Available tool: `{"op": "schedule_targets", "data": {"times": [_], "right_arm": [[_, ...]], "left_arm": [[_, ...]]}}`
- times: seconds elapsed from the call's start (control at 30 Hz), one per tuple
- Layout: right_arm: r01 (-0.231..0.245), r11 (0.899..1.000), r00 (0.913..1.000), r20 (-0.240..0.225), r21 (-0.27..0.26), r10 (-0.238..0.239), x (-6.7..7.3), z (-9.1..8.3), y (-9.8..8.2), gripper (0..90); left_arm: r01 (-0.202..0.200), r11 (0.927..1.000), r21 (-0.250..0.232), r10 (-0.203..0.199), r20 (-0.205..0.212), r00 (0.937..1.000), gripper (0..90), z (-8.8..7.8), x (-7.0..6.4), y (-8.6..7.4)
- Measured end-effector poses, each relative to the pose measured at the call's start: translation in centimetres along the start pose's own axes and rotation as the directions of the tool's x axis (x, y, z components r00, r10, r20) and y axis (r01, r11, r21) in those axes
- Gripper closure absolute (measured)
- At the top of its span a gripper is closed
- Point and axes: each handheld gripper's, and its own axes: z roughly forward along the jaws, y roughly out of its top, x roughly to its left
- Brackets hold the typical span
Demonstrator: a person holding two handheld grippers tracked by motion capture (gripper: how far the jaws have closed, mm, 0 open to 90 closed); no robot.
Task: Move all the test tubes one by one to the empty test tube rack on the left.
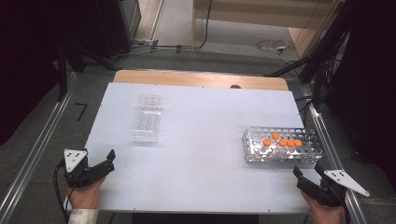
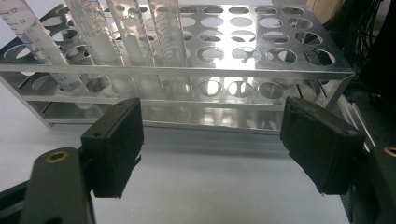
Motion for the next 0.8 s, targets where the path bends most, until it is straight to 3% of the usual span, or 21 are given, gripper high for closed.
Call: {"op": "schedule_targets", "data": {"times": [0.33, 0.8], "right_arm": [[0.017, 1.000, 0.9998, 0.004, -0.022, -0.017, 0.1, -0.2, 0.3, 29.3], [0.048, 0.998, 0.9989, 0.002, -0.045, -0.048, 0.5, 0.1, 1.3, 36.0]], "left_arm": [[-0.021, 0.9998, 0.003, 0.021, 0.006, 0.9998, 11.1, 0.1, -0.5, 0.0], [-0.019, 0.9998, 0.003, 0.019, 0.011, 0.9998, 11.2, 0.0, -0.6, 0.0]]}}
